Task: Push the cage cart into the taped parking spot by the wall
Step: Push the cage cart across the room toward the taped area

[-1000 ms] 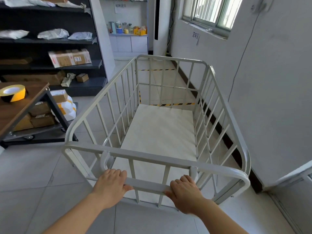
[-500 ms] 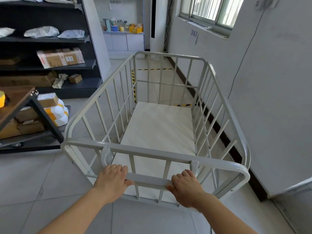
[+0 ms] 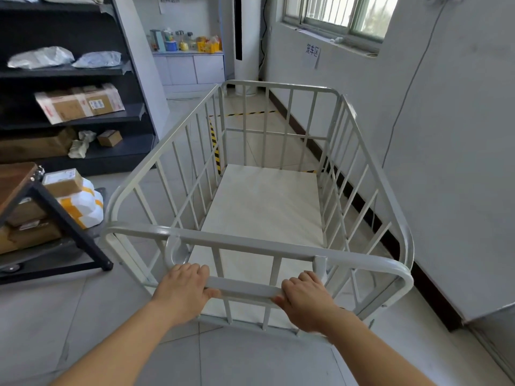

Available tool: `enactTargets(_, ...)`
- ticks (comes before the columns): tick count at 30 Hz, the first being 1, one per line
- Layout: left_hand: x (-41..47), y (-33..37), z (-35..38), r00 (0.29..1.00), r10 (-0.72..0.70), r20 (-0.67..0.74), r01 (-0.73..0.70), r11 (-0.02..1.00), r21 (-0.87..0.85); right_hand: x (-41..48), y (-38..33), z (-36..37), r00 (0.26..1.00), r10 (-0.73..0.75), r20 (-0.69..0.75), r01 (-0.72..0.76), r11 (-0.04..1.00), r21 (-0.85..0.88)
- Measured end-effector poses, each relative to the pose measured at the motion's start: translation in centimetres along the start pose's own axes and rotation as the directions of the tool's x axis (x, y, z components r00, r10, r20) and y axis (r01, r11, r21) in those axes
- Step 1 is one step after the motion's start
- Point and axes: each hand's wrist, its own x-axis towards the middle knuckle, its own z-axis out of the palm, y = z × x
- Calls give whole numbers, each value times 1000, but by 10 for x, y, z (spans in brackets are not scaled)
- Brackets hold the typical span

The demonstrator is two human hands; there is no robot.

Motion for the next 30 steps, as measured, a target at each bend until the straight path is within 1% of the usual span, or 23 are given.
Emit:
enactTargets(6,1,-53,13,999,38,12,-38,999,7,21,-42,8,999,10,-33,-9,1000,17)
enactTargets(11,-14,-86,27,998,61,-14,-61,998,-17,23,-76,19,999,21,-43,-20,1000,6)
enactTargets(14,-29,-97,33,996,73,-51,-74,997,-23,15,-93,27,998,10,-64,-8,999,35)
enactTargets(16,-41,-101,36,995,72,-68,-74,997,-24,8,-105,30,997,3,-72,1,998,55)
enactTargets(25,-106,-100,48,998,48,-33,-49,998,-31,-43,-144,44,998,-12,-59,14,999,41)
enactTargets(30,-152,-84,53,996,59,-69,-63,996,-58,-83,-156,57,1000,-1,-29,2,1000,20)
